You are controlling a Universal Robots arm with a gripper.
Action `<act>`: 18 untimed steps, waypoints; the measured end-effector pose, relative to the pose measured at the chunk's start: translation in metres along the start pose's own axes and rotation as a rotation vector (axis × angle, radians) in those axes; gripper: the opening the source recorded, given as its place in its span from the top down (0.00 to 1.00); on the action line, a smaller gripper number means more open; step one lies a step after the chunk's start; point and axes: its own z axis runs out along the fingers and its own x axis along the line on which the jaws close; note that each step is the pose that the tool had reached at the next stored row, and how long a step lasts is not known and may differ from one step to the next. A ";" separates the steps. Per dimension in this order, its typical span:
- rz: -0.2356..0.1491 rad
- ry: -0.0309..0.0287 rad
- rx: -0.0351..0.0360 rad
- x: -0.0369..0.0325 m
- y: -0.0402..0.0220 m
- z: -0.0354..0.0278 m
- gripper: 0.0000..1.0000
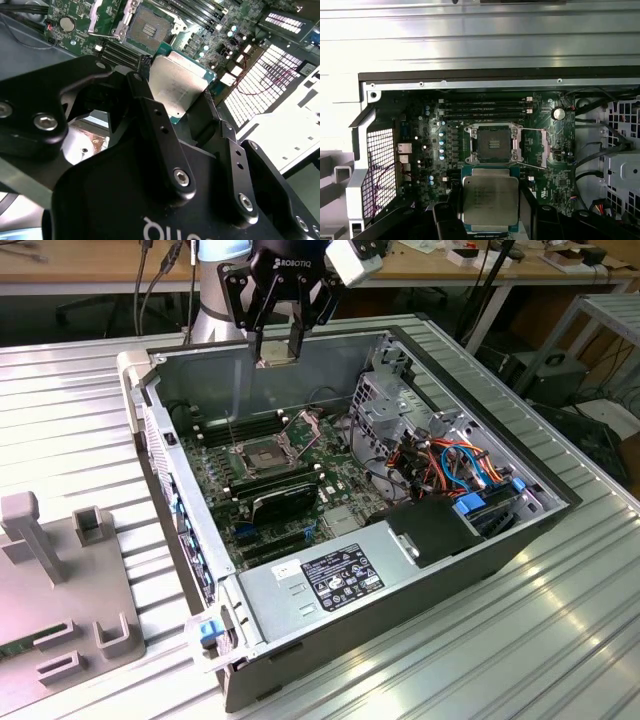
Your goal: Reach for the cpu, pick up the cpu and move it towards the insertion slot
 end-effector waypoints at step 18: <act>0.001 0.0000 0.0024 -0.0057 0.0139 0.0010 0.45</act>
